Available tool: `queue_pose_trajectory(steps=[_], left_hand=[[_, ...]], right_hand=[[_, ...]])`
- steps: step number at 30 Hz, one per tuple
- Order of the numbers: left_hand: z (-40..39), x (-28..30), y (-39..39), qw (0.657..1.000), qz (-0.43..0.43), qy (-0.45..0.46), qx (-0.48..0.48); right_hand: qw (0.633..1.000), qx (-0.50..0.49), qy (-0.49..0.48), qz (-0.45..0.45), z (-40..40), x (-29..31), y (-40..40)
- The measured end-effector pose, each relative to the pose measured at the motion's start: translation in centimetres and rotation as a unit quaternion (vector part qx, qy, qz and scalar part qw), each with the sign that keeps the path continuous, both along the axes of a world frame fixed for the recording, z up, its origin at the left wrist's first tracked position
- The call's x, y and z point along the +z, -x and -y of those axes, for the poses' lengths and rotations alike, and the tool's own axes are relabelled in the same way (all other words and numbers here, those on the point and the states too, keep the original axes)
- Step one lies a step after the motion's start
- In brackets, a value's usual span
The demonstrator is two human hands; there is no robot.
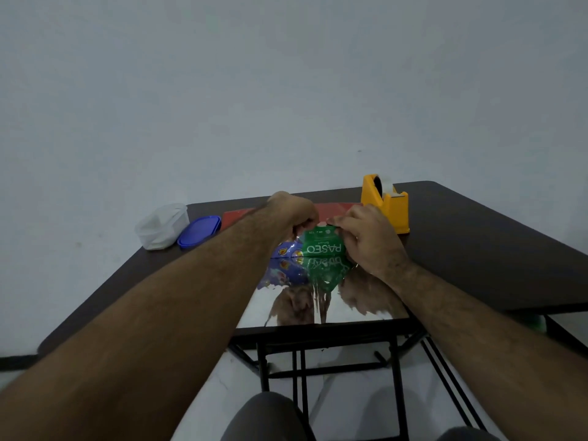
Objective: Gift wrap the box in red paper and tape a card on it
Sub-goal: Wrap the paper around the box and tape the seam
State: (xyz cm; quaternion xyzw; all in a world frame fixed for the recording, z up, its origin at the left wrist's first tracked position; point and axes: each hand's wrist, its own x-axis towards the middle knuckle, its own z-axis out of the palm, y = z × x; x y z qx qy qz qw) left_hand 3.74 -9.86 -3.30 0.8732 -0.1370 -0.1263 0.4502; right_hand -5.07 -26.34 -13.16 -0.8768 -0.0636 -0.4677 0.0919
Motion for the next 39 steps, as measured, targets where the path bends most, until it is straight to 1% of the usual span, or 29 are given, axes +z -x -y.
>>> queue_pose_trajectory(steps=[6,11,15,17,19,21,22,24,27,30,31,32,34,36,39], left_hand=[[0.2,0.8,0.0,0.992,0.074,-0.090,-0.042],[0.3,1.4,-0.7,0.987,0.067,-0.135,-0.063],[-0.7,1.6,-1.7,0.981,0.075,-0.171,-0.054],[-1.4,1.7,-2.2,0.981,0.094,-0.164,-0.048],[-1.5,1.5,-2.2,0.977,0.176,-0.116,-0.039],[-1.2,0.8,-1.6,0.966,0.242,-0.045,-0.078],[-1.1,0.2,-1.1,0.959,0.257,-0.036,-0.116],[-1.2,-1.1,-0.7,0.938,0.294,-0.064,-0.175],[-2.3,-2.1,-1.2,0.908,0.360,-0.088,-0.197],[-3.4,-2.4,-1.9,0.865,0.434,-0.138,-0.213],[-3.7,-2.4,-2.1,0.859,0.445,-0.142,-0.212],[-3.8,-2.4,-2.3,0.860,0.447,-0.134,-0.208],[-3.4,-2.4,-2.1,0.869,0.442,-0.093,-0.202],[-2.4,-2.5,-1.4,0.869,0.444,-0.058,-0.211],[-1.5,-2.9,-0.7,0.854,0.462,-0.091,-0.222]], right_hand=[[1.000,0.005,-0.001,0.003,-0.1,0.3,0.5],[1.000,-0.002,-0.004,0.000,-0.2,0.4,0.5],[1.000,-0.007,-0.012,-0.001,-0.1,0.3,0.5],[1.000,-0.012,-0.021,-0.003,-0.2,0.3,0.4],[0.999,-0.012,-0.033,-0.008,-0.2,0.3,0.3],[0.999,-0.010,-0.044,-0.011,-0.1,0.3,0.2],[0.999,-0.011,-0.048,-0.013,-0.1,0.3,0.2],[0.998,-0.012,-0.051,-0.018,-0.1,0.3,0.3],[0.998,-0.013,-0.057,-0.016,-0.3,0.3,0.5],[0.998,-0.009,-0.061,-0.014,-0.3,0.1,0.4],[0.998,-0.006,-0.061,-0.012,-0.3,0.1,0.4],[0.998,-0.003,-0.060,-0.012,-0.2,0.1,0.3],[0.998,-0.006,-0.063,-0.015,-0.2,0.2,0.4],[0.997,-0.018,-0.067,-0.017,-0.2,0.2,0.3],[0.997,-0.030,-0.065,-0.015,0.0,0.2,0.2]])
